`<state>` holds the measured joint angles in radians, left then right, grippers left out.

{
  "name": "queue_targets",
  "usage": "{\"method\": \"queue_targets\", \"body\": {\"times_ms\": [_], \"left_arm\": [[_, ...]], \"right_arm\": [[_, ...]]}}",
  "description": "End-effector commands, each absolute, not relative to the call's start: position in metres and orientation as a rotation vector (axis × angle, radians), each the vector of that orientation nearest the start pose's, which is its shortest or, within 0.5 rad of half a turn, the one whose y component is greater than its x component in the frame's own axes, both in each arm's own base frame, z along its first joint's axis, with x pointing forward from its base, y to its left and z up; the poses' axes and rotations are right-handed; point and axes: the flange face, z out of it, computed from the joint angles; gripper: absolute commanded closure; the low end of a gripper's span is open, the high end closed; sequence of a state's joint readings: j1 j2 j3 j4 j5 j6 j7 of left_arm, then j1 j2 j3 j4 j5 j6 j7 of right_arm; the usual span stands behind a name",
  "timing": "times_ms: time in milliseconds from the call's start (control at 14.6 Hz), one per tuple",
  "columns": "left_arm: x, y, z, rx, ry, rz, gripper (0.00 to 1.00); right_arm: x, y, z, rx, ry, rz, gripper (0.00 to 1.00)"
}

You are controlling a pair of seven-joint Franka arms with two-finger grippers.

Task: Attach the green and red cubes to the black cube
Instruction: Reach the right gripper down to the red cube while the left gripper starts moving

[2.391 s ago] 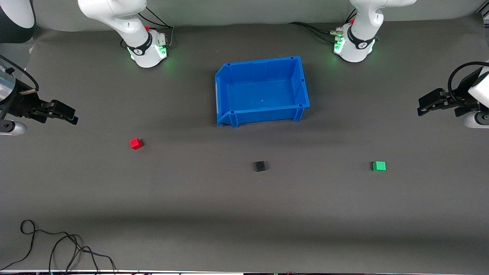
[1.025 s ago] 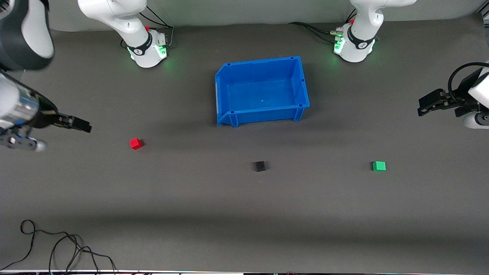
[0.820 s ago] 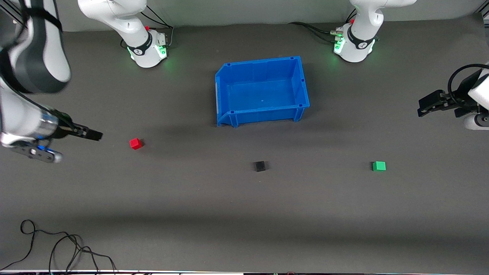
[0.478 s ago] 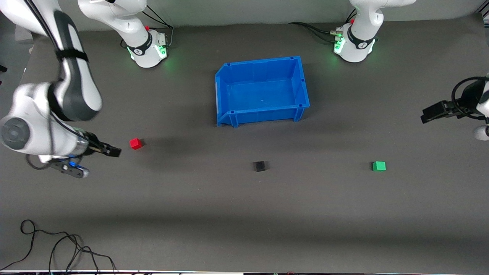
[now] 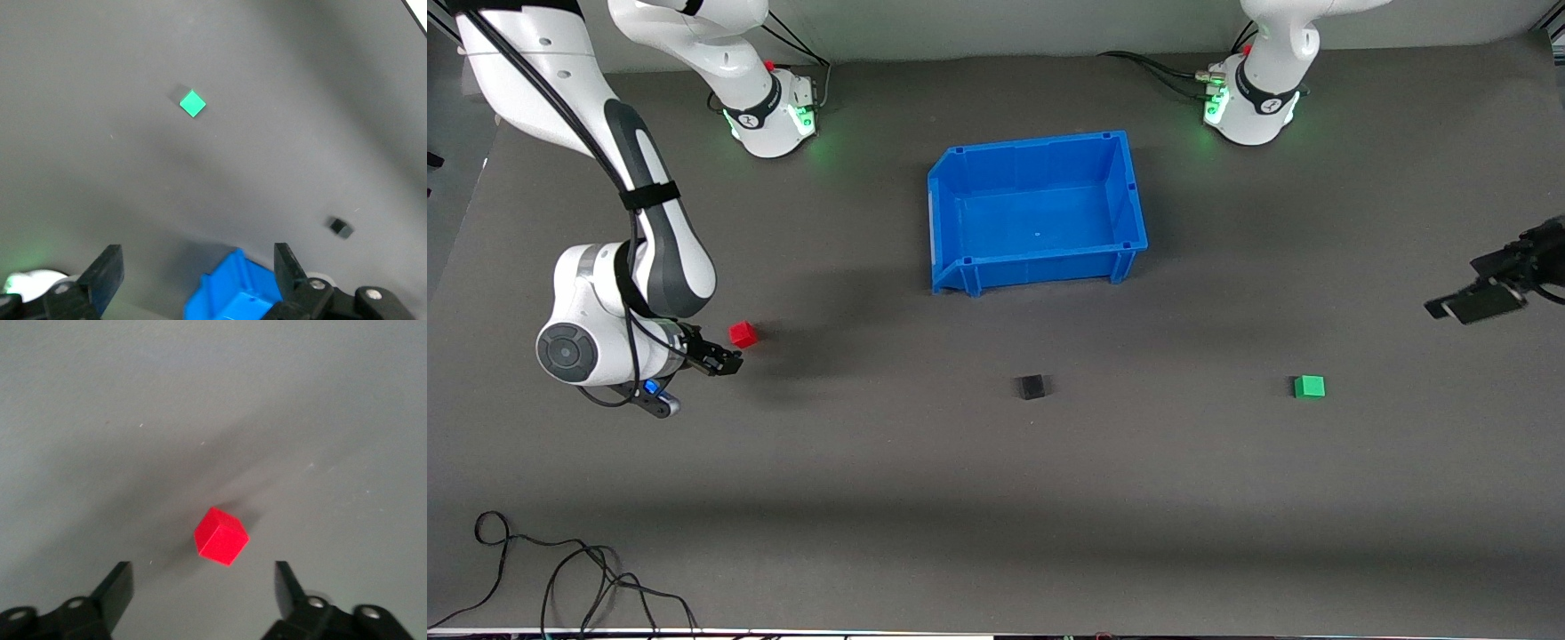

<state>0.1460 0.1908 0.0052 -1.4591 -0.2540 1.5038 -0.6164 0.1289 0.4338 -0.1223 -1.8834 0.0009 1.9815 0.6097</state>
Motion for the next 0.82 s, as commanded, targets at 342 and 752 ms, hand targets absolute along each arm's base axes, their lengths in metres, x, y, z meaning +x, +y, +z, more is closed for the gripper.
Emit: {"method": "queue_targets", "body": {"times_ms": [342, 752], "left_arm": [[0.632, 0.094, 0.446, -2.766, -1.885, 0.672, 0.0], [0.627, 0.099, 0.337, -2.617, -2.198, 0.748, 0.0]], "right_arm": [[0.574, -0.001, 0.223, -2.86, 1.481, 0.299, 0.13], [0.54, -0.002, 0.204, -2.813, 1.579, 0.29, 0.13]]}}
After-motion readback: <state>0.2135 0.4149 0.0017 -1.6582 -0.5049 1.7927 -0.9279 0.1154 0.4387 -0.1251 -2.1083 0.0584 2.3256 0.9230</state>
